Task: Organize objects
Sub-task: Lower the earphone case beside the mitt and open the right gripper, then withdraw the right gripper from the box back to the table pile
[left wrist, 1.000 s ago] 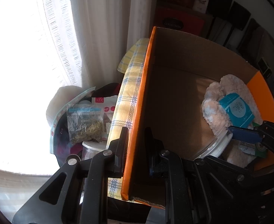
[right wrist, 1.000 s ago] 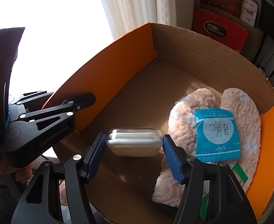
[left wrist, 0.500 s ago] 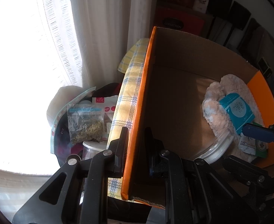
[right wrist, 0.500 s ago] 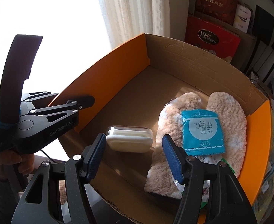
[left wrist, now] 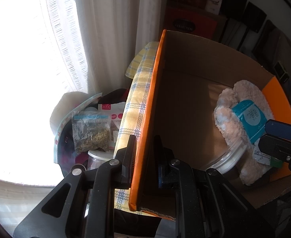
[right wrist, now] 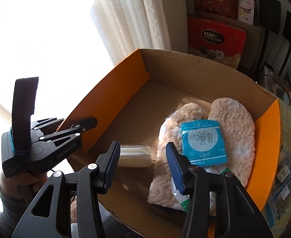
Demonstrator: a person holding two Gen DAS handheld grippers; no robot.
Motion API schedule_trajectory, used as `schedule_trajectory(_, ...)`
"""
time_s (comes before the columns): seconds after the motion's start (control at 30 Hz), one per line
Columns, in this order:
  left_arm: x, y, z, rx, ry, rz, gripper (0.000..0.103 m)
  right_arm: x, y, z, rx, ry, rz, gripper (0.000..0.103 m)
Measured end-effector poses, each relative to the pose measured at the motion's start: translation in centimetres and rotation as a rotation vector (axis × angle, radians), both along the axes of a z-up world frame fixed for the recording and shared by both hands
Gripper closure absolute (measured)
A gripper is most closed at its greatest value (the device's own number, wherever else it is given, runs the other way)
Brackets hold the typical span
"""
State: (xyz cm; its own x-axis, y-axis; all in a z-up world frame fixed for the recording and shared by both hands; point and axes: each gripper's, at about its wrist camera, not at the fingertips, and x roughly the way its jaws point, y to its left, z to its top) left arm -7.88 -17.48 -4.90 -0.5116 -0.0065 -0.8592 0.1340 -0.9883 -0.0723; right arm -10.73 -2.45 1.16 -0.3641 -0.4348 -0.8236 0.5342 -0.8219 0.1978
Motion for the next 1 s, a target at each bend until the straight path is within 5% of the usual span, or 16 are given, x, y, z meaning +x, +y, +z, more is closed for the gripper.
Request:
schedule_trajectory(0.27, -0.2, 0.1, 0.0, 0.000, -0.001, -0.001, 0.088, -1.1, -1.7, -2.3, 0.071, -0.031, 0.020, 0.076)
schedule_trajectory(0.77, -0.5, 0.5, 0.1, 0.005, 0.002, 0.000, 0.088, 1.9, -0.7, -3.8, 0.185, -0.054, 0.104, 0.078)
schedule_trajectory(1.0, -0.5, 0.6, 0.0, 0.005, 0.002, 0.001, 0.088, 1.8, 0.8, -2.2, 0.116, -0.024, 0.060, 0.078)
